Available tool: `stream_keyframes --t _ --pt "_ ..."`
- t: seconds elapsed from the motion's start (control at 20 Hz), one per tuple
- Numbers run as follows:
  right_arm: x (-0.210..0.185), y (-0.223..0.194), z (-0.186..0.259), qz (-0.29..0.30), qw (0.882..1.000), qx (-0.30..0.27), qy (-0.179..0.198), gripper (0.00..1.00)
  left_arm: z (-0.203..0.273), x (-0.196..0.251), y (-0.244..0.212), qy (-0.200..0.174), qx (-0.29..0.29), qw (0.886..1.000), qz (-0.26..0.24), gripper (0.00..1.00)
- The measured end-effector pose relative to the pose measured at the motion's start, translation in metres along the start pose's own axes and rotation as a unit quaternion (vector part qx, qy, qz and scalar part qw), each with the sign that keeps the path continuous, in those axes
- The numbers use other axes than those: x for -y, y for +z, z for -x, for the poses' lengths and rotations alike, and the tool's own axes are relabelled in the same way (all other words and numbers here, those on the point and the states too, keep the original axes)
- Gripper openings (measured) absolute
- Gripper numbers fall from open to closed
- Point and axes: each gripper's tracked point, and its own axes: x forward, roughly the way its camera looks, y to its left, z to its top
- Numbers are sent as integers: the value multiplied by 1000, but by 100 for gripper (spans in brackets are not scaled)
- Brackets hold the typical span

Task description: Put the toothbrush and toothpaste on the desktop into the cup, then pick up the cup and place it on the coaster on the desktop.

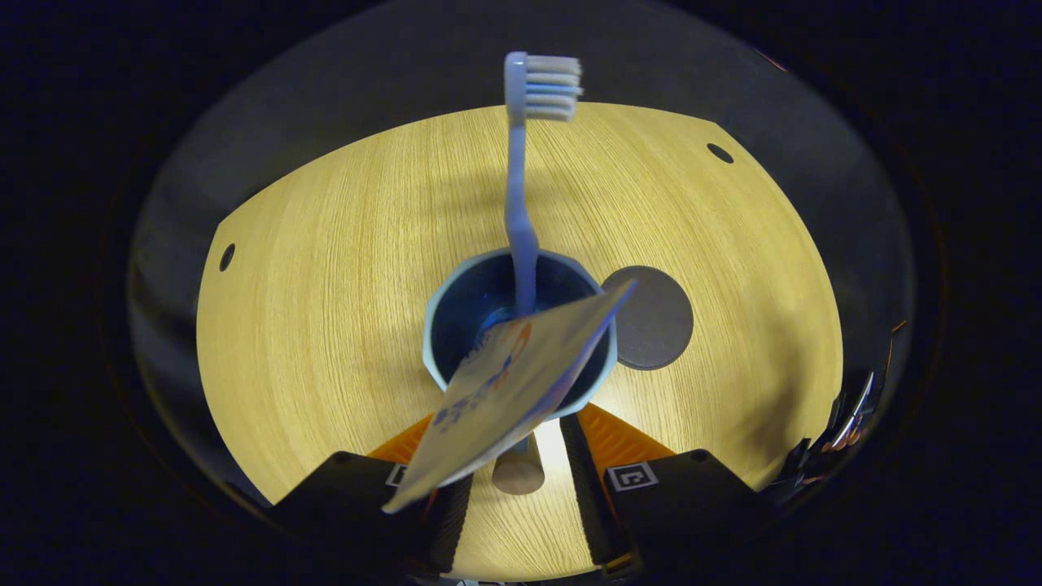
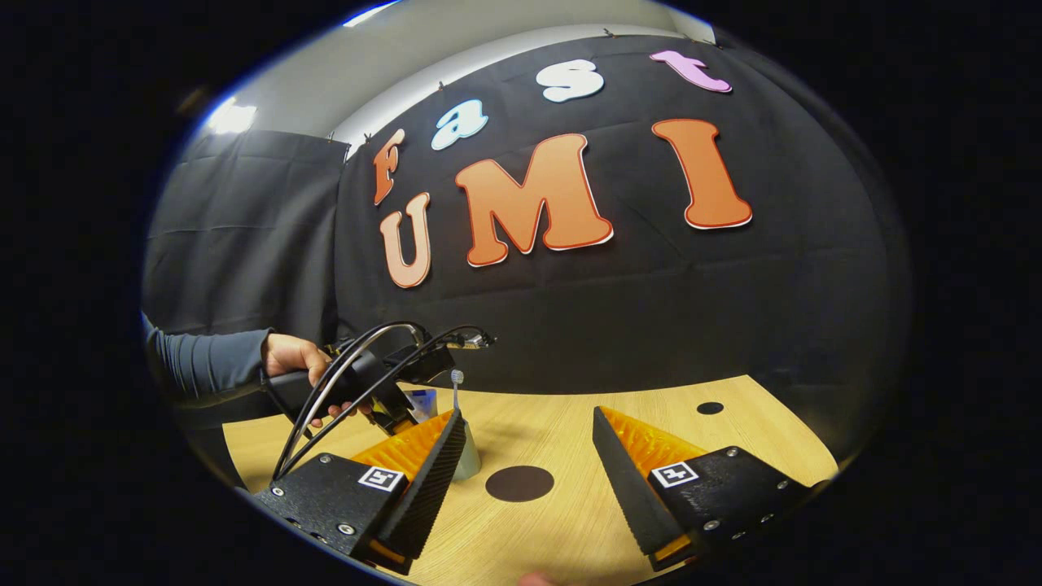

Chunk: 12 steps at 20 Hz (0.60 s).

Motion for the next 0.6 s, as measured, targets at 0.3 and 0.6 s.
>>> stream_keyframes --t 0.3,0.6 --pt "2 4 7 -2 1000 2 -4 95 -15 13 46 11 26 1000 9 30" --pt "17 5 14 -1 999 -4 -32 95 -28 45 110 12 56 998 -11 30"
